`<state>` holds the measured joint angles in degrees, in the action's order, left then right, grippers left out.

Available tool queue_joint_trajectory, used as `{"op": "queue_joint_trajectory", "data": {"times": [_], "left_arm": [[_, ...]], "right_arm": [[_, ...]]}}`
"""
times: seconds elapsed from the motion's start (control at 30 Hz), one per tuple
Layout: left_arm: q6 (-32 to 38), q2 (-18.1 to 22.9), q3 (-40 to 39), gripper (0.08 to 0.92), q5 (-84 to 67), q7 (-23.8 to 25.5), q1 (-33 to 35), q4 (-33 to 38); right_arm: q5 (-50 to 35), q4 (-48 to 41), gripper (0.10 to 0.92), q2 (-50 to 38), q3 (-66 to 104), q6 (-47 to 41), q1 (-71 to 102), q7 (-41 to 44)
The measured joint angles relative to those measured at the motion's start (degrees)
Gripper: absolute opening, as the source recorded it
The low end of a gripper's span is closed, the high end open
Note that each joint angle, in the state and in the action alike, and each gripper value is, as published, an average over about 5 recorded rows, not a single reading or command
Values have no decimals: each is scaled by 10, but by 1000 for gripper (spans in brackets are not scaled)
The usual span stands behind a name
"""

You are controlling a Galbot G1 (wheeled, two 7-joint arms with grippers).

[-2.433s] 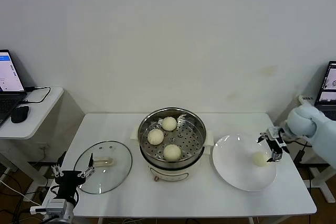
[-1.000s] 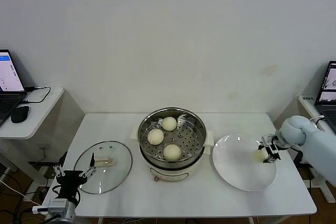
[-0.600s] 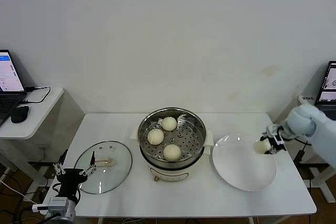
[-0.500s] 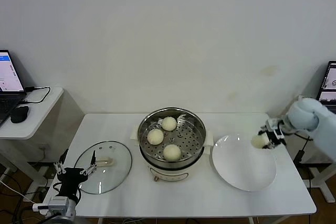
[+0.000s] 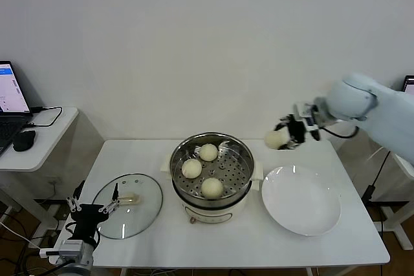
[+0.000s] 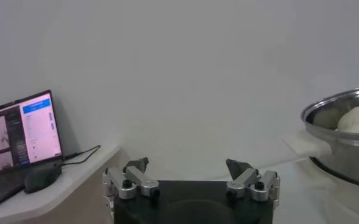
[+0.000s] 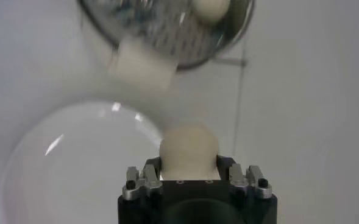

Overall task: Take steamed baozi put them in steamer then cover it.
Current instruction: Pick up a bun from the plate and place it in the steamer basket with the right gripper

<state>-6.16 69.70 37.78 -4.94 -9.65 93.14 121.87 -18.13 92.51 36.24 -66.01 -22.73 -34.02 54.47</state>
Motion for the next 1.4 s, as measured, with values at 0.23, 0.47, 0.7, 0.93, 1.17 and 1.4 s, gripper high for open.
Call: {"op": "queue_joint_trajectory", "data": {"times": [0.23, 0.47, 0.7, 0.93, 1.17, 1.4], "left_arm": [[0, 3, 0, 823, 0, 0, -1, -1], [1, 5, 3, 823, -1, -1, -3, -2], [1, 8, 4, 823, -1, -2, -3, -3], [2, 8, 5, 823, -2, -2, -3, -4], [2, 8, 4, 823, -2, -2, -4, -4], [1, 8, 3, 823, -2, -2, -5, -4]], "right_arm": [[-90, 10, 577, 66, -50, -80, -25, -67], [-133, 2, 577, 117, -77, -132, -12, -128], [-145, -16, 577, 151, -93, -159, 12, -173], [-147, -26, 577, 164, -98, -173, 36, -197], [-151, -30, 584, 175, -99, -181, 54, -213], [-152, -29, 749, 175, -98, -185, 53, -215]]}}
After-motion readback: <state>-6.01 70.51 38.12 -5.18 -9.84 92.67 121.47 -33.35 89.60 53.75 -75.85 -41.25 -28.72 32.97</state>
